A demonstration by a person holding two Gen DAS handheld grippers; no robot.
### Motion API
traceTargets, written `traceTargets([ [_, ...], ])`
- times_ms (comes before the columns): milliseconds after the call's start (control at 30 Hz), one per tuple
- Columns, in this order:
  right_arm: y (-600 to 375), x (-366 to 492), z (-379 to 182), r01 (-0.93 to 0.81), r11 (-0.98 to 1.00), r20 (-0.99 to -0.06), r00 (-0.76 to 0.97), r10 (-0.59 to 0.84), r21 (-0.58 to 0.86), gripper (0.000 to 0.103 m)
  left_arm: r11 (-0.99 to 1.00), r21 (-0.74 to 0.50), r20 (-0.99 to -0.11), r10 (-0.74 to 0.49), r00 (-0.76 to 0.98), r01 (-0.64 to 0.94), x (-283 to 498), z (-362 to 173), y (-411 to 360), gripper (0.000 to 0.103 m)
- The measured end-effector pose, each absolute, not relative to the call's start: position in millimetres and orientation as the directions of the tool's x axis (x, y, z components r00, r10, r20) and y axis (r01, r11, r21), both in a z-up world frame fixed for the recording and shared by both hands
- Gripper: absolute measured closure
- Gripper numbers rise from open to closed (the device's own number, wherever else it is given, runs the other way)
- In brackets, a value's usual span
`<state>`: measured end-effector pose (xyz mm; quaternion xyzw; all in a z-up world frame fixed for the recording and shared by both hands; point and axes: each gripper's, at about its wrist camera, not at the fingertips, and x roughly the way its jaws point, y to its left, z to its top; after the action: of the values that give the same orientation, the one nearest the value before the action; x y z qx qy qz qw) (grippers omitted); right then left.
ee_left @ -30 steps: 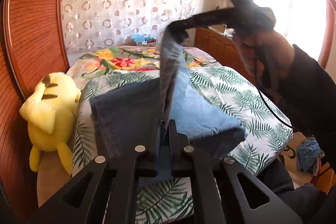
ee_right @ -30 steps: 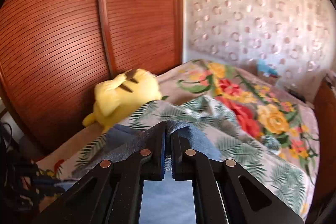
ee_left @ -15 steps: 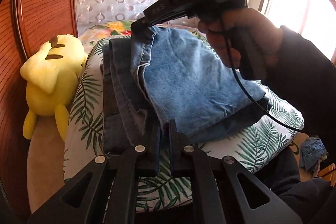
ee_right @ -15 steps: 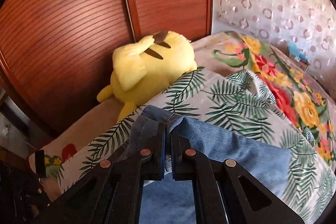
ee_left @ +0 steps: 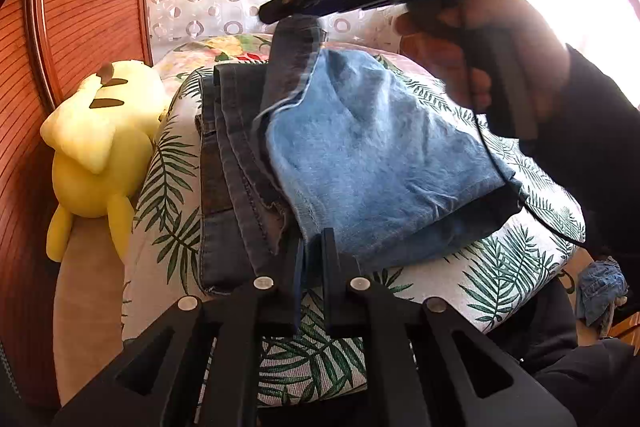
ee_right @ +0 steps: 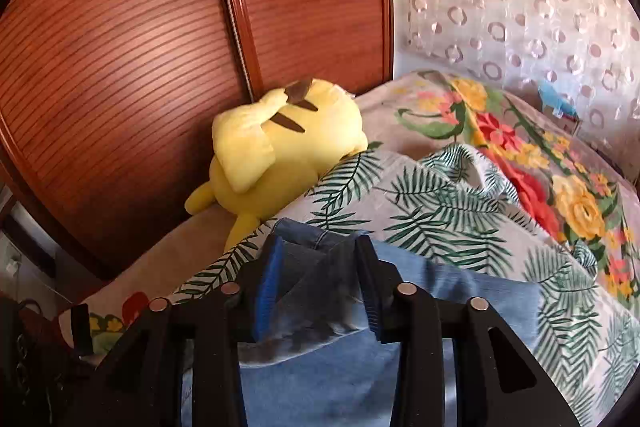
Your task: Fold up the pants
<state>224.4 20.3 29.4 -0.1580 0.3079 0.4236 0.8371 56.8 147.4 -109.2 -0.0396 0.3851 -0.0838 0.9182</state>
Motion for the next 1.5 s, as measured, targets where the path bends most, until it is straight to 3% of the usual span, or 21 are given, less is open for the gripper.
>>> traceTargets([
  [667,-116,172,13,-0.708,0.707,-0.63,0.551,0.547,-0.005,0.06,0.997,-0.064,-0.691,-0.083,0.718,0.053,61,-87,155,0.095],
  [767,-134,163,10,-0.691,0.723,-0.633,0.556,0.538,0.007,0.06,0.997,-0.053,-0.689,-0.077,0.721,0.055,67,-84,149,0.091],
  [867,-145,154,8,-0.677,0.736,-0.634,0.564,0.53,0.012,0.06,0.997,-0.042,-0.687,-0.077,0.723,0.066,73,-81,141,0.085],
  [1100,-165,143,6,-0.654,0.757,-0.633,0.577,0.516,0.02,0.06,0.992,-0.038,-0.676,-0.116,0.727,0.123,84,-77,117,0.054],
  [1167,-172,141,4,-0.648,0.761,-0.635,0.58,0.51,0.018,0.06,0.99,-0.041,-0.68,-0.129,0.721,0.137,89,-78,110,0.042],
  [1200,-176,141,3,-0.646,0.763,-0.636,0.583,0.507,0.017,0.06,0.989,-0.043,-0.68,-0.132,0.721,0.14,90,-78,108,0.027],
  [1233,-179,140,3,-0.642,0.766,-0.636,0.584,0.505,0.018,0.06,0.988,-0.046,-0.679,-0.139,0.721,0.146,92,-79,105,0.019],
  [1500,-194,135,-13,-0.619,0.783,-0.648,0.573,0.502,0.059,0.06,0.989,-0.035,-0.706,-0.126,0.697,0.144,107,-93,92,0.019],
])
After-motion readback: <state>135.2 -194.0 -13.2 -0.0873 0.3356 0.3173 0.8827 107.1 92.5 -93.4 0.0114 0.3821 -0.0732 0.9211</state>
